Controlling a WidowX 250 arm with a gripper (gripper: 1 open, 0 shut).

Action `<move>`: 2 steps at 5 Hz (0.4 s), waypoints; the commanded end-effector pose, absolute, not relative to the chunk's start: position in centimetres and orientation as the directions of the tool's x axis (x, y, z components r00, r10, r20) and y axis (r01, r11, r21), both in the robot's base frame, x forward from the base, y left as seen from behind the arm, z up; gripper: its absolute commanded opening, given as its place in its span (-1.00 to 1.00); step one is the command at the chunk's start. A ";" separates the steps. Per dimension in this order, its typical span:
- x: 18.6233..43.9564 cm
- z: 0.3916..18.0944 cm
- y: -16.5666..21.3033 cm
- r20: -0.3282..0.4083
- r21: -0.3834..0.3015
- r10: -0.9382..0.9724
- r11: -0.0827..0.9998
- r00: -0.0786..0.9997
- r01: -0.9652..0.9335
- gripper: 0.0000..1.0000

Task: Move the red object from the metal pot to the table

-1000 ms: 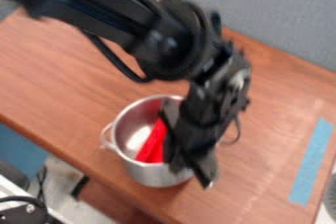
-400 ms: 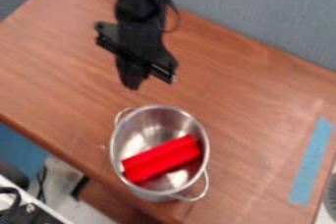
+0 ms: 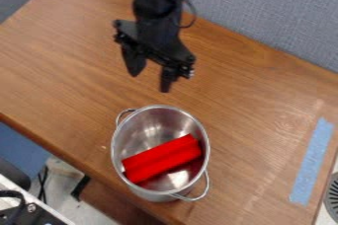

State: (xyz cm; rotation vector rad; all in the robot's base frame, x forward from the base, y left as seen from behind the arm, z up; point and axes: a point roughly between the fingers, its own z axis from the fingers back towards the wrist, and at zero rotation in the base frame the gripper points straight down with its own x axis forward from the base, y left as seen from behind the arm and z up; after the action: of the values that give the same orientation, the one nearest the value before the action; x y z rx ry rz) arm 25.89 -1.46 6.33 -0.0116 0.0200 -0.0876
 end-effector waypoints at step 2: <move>22.4 10.6 -3.8 0.044 -0.036 -0.362 0.931 0.931 0.363 1.00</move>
State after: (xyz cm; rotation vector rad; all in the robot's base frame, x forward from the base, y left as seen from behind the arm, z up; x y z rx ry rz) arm 22.56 -3.81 9.74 -0.0446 0.0021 -0.3635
